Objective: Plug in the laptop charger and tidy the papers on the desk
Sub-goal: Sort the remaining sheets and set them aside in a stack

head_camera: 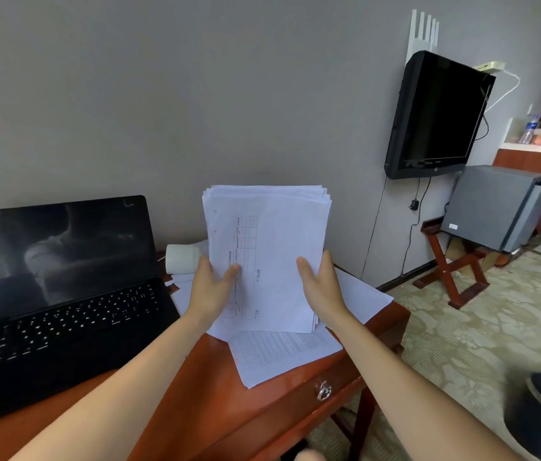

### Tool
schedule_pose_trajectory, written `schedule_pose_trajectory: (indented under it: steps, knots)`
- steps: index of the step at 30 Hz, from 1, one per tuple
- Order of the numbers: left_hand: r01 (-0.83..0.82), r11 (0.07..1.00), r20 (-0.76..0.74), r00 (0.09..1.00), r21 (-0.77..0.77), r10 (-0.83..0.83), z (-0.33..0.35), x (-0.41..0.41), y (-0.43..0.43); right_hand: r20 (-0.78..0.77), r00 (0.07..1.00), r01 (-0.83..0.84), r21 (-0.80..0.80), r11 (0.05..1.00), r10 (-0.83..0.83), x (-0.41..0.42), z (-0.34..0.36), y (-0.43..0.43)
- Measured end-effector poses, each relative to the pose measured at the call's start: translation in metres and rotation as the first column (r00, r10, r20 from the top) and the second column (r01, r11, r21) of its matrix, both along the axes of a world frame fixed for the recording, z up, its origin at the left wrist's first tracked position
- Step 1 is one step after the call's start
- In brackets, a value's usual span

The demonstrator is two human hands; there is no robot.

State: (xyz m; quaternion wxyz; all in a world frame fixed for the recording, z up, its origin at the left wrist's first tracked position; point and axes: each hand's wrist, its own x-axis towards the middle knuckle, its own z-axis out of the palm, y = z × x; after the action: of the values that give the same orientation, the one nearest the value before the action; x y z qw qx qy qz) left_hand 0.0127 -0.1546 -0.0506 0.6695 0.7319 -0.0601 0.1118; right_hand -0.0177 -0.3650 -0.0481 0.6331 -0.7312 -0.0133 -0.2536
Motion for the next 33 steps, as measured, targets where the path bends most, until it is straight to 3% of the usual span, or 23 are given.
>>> schedule_pose_trajectory:
  steps: [5, 12, 16, 18, 21, 25, 29, 31, 33]
  knots:
    - [0.067, 0.995, -0.104, 0.993, 0.078, -0.059, -0.028, 0.005, 0.006, -0.136, 0.990, -0.036, -0.057, 0.998, 0.028, 0.006, -0.026, -0.008]
    - [0.148, 0.988, -0.140, 0.980, 0.032, -0.142, 0.001, -0.001, 0.013, -0.096, 0.995, 0.010, -0.049, 0.999, -0.015, 0.011, -0.007, -0.011]
    - [0.367, 0.912, -0.281, 0.870, -0.182, -0.406, -0.013, -0.016, 0.029, -0.229, 0.972, -0.053, 0.022, 0.998, 0.056, 0.016, -0.018, -0.011]
    - [0.420, 0.899, -0.328, 0.837, -0.128, -0.438, -0.028, -0.017, 0.036, -0.299, 0.951, -0.076, 0.030, 0.997, 0.082, 0.020, -0.029, -0.010]
    - [0.375, 0.927, -0.342, 0.873, 0.015, -0.348, -0.049, -0.013, 0.045, -0.360, 0.923, -0.147, -0.002, 0.989, 0.137, 0.030, -0.044, -0.004]
    - [0.206, 0.975, -0.260, 0.949, 0.083, -0.178, -0.055, -0.007, 0.057, -0.409, 0.886, -0.255, -0.044, 0.966, 0.216, 0.049, -0.055, 0.007]
    - [0.071, 0.989, -0.174, 0.984, 0.127, -0.049, -0.056, -0.002, 0.075, -0.387, 0.917, -0.137, -0.085, 0.987, 0.094, 0.072, -0.065, 0.007]
    - [0.007, 0.993, -0.140, 0.990, 0.117, 0.010, -0.060, 0.001, 0.084, -0.297, 0.954, -0.034, -0.245, 0.969, -0.042, 0.083, -0.068, -0.002]
    - [-0.053, 0.993, -0.122, 0.990, 0.104, 0.066, -0.065, 0.004, 0.090, -0.165, 0.977, 0.027, -0.541, 0.840, -0.138, 0.091, -0.080, -0.012]
